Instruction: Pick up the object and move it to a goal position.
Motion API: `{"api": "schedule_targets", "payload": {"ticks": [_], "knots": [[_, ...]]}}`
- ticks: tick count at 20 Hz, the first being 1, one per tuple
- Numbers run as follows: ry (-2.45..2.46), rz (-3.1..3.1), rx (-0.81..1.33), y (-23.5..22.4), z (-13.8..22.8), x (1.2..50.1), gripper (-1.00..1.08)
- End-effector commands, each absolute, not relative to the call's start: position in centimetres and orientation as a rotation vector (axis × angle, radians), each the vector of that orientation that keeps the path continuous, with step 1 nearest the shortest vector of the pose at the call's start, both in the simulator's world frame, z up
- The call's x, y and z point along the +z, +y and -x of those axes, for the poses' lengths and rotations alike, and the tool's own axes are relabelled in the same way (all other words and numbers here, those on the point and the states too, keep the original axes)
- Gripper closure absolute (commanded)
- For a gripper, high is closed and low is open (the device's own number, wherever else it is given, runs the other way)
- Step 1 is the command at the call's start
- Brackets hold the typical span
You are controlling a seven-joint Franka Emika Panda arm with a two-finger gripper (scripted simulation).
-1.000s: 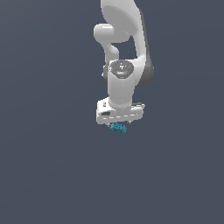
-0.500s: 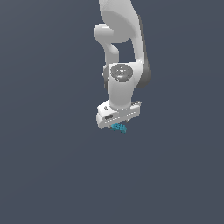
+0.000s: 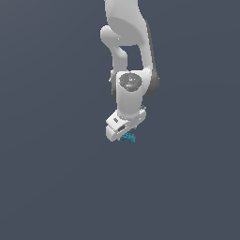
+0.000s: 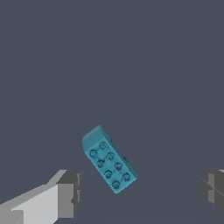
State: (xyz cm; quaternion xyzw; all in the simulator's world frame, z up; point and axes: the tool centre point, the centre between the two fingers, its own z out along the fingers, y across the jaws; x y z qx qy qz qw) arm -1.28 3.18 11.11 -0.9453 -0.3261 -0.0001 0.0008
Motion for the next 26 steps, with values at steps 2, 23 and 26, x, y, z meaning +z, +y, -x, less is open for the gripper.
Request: {"api": "schedule_targets", "payload": {"ticks": [2,23,26], "knots": [[-1.179,2.912,0.001,3.2,1.7,10.4,-0.92],[-1.865,2.529,0.001,3.7,4.1,7.4,-0.92],[-1.896,2.505,0.0,3.8,4.2,7.3,-0.92]]}}
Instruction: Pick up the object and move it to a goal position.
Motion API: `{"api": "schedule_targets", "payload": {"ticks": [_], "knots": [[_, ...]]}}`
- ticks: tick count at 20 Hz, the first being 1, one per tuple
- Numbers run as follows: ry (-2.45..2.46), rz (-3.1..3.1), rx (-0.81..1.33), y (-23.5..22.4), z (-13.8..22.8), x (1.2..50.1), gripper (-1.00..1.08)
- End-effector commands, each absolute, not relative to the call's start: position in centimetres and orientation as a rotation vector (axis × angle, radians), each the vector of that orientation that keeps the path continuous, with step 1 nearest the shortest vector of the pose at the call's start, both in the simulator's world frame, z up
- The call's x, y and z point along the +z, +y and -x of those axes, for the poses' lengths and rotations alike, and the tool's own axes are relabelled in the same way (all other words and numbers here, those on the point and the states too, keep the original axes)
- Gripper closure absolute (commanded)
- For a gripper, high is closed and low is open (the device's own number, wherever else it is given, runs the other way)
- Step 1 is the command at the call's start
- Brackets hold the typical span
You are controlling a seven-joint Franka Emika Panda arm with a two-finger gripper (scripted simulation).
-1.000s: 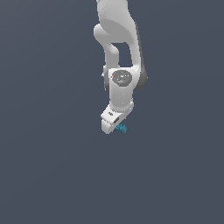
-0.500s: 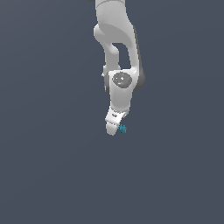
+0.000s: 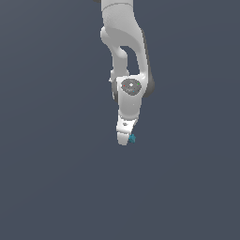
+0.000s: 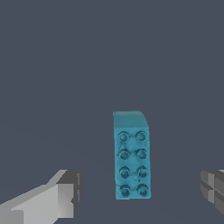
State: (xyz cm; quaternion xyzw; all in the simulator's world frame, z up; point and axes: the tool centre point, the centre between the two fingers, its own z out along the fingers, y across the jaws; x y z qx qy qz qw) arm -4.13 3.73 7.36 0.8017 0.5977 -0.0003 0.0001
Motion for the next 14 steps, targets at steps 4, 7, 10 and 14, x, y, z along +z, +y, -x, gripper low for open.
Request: {"api": "schedule_targets", "payload": {"ticks": [4,7,10,14], "knots": [[1.911,-2.493,0.0,3.8,4.2,7.2,-0.92],[1.905,-2.498,0.0,3.8,4.2,7.1,-0.92],[1.906,-2.497,0.0,3.8,4.3,6.4,-0.92],[1.909,-2.495,-0.001,3.8,4.3,4.6,-0.92]]}}
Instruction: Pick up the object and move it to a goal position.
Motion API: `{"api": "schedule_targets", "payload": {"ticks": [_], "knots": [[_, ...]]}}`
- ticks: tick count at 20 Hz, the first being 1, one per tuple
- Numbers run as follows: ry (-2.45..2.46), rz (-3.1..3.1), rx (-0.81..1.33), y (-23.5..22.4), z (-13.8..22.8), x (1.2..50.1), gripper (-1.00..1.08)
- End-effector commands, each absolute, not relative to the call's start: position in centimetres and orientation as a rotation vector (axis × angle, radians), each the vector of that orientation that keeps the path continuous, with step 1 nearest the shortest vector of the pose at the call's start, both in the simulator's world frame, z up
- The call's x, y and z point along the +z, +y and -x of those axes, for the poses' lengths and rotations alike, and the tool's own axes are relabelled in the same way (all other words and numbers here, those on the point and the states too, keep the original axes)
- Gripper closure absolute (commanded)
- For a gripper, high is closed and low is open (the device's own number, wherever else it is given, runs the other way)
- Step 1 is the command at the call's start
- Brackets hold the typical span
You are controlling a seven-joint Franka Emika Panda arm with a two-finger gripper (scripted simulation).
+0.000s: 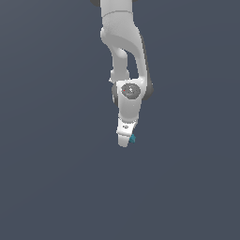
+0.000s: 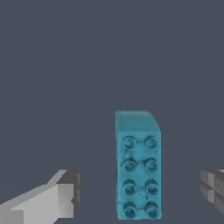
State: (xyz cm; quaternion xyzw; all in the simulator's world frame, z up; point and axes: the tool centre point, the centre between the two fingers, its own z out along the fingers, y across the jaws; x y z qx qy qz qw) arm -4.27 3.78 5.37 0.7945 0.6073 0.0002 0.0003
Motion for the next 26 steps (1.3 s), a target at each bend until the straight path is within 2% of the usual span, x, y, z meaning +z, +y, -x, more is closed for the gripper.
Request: {"api": "schedule_targets", "payload": {"ticks": [1,9,10,26], "knots": [[1.91,-2.494,-0.001,3.8,4.4,4.1,-0.92],[1.912,-2.493,0.0,3.8,4.3,2.2,-0.92],[1.912,-2.493,0.0,3.8,4.3,2.2,1.08],[1.911,-2.493,0.001,2.7,4.0,3.1,1.08]]}}
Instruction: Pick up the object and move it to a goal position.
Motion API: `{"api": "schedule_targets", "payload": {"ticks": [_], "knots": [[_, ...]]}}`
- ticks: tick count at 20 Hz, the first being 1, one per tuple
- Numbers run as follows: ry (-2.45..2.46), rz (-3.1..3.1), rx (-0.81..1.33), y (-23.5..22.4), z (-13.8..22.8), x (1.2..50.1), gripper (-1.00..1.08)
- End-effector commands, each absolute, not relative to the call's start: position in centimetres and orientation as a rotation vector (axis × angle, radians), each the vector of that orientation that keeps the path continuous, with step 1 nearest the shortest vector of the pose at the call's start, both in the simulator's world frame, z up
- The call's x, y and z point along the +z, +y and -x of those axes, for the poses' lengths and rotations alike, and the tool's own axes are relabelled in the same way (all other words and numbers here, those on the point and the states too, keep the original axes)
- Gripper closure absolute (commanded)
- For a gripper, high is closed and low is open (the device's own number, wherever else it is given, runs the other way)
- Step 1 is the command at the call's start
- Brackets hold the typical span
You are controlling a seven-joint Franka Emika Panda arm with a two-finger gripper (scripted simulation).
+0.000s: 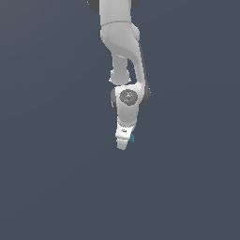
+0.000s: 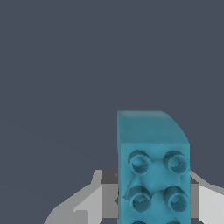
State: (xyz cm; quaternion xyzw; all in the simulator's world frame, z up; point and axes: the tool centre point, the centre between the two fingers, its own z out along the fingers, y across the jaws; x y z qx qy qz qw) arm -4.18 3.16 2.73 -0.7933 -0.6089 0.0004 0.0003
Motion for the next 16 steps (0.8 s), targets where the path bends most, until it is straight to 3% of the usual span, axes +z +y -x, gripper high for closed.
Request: {"api": "schedule_targets", "payload": {"ticks": [1,16], "knots": [[-1.912,2.494,-0.001,2.3,3.9,3.4,1.08],[-1.912,2.491,-0.003,-9.1,1.2,13.0,1.08]]}}
